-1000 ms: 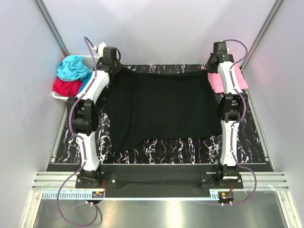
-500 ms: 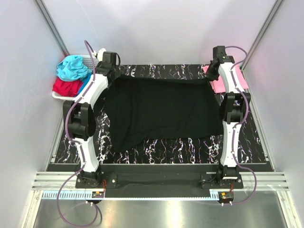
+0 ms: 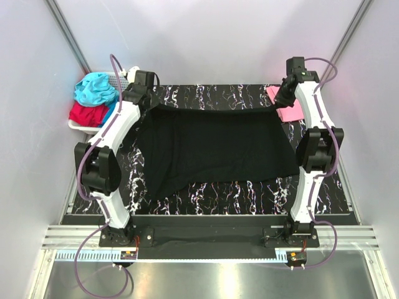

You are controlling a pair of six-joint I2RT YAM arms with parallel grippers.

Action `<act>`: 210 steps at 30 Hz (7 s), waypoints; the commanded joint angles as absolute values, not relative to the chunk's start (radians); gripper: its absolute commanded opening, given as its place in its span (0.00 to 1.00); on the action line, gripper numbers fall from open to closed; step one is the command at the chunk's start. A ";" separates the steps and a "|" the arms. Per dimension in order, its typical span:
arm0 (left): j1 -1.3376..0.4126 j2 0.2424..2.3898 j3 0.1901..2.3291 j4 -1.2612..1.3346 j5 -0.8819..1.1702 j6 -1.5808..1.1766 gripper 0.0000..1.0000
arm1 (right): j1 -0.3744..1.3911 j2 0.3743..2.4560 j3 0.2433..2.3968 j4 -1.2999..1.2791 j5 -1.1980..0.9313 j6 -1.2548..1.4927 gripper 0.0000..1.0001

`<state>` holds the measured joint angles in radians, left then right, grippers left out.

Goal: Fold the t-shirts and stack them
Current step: Fold the tshirt

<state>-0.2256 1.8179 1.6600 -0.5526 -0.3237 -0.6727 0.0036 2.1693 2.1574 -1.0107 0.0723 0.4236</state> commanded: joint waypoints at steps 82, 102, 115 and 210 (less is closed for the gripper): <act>-0.167 1.925 1.641 -0.769 -0.053 -0.733 0.54 | 0.038 2.206 2.003 -0.982 -0.230 0.520 0.11; -0.163 2.160 1.821 -0.776 -0.118 -0.716 0.44 | 0.067 2.482 2.250 -1.054 -0.269 0.497 0.00; -0.169 2.213 1.841 -0.831 -0.156 -0.707 0.41 | 0.089 2.615 2.395 -1.200 -0.114 0.491 0.02; -0.167 2.143 1.789 -0.632 -0.089 -0.598 0.38 | 0.012 2.270 1.977 -0.830 0.331 0.414 0.33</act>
<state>-0.1665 2.1387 1.7172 -0.6376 -0.1017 -0.6235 0.0193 2.2467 1.8896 -0.8379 0.2276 0.4545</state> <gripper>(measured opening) 0.384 0.329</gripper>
